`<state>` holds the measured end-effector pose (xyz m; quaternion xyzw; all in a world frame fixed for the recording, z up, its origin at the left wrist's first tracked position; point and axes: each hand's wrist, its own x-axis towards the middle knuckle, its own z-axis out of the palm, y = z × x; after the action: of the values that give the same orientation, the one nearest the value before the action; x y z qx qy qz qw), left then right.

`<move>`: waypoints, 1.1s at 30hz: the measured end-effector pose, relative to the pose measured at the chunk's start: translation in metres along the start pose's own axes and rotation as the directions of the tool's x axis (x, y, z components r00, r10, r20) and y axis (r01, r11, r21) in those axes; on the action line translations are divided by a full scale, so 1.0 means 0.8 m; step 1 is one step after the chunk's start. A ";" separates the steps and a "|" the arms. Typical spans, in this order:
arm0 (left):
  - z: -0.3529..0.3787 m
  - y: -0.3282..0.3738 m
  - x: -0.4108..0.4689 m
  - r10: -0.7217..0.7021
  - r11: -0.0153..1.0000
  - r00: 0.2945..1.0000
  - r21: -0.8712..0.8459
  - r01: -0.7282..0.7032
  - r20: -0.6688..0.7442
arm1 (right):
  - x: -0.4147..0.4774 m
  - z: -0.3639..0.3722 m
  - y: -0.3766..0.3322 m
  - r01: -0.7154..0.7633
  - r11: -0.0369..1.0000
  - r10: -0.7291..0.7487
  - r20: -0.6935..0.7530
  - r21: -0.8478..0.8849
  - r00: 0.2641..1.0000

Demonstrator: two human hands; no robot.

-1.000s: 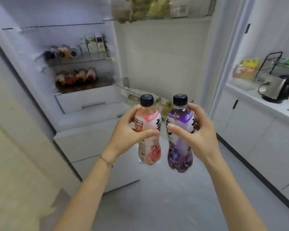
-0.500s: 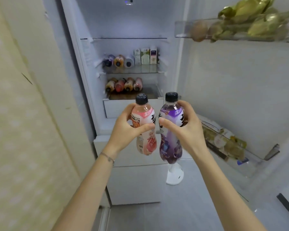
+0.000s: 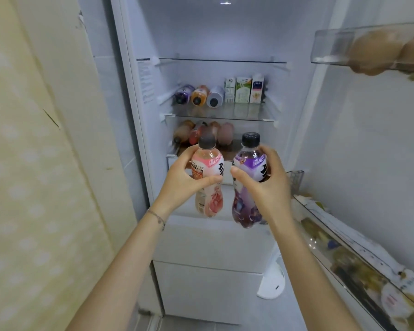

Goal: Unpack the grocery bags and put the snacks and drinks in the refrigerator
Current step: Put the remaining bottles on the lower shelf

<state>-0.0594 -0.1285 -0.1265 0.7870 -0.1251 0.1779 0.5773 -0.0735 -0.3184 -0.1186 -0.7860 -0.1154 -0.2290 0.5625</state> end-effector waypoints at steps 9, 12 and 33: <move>-0.006 -0.074 0.096 -0.004 1.000 0.999 -0.009 0.004 0.042 | 0.074 0.059 0.045 -0.030 0.999 0.030 -0.017 -0.018 0.999; -0.004 -0.098 0.134 0.013 1.000 0.996 -0.020 -0.012 0.093 | 0.097 0.076 0.065 -0.052 0.998 0.050 -0.053 -0.034 0.997; 0.066 -0.217 0.327 0.373 0.918 0.832 -0.037 -0.394 0.410 | 0.186 0.126 0.119 -0.201 0.978 0.158 -0.416 -0.063 0.896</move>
<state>0.2547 -0.1244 -0.1795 0.7794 -0.3936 0.1246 0.4712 0.1205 -0.2680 -0.1515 -0.7562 0.0898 -0.3409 0.5512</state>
